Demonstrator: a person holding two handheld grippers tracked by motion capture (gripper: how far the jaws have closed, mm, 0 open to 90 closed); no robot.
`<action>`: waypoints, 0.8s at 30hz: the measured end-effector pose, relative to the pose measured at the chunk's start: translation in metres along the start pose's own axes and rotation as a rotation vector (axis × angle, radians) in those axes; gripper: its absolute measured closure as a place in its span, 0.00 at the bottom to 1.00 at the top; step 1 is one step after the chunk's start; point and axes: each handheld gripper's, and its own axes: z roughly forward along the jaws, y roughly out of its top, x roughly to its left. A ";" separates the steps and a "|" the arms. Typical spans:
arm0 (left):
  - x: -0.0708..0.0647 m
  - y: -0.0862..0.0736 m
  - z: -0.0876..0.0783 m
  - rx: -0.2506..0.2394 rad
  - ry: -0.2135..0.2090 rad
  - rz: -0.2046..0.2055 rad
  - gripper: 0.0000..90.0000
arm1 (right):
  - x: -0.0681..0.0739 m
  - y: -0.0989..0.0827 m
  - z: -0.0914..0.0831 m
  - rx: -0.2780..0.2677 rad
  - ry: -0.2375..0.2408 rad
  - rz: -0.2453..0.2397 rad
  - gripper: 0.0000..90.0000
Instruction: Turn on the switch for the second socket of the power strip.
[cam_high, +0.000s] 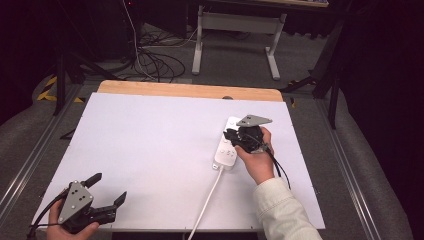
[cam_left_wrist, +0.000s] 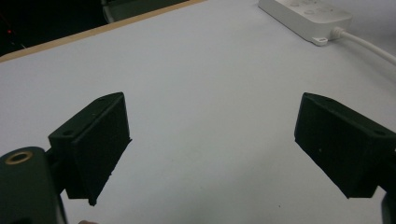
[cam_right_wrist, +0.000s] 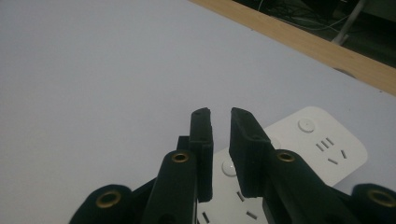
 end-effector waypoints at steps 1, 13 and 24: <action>0.000 0.000 0.000 0.001 0.001 0.001 0.12 | 0.000 0.000 -0.002 -0.003 0.002 0.001 0.87; 0.000 0.000 0.000 0.003 0.003 0.004 0.12 | 0.006 0.003 -0.021 -0.035 0.016 -0.019 0.76; 0.000 0.000 0.000 0.001 0.008 0.008 0.12 | 0.011 0.004 -0.055 -0.106 0.060 -0.018 0.40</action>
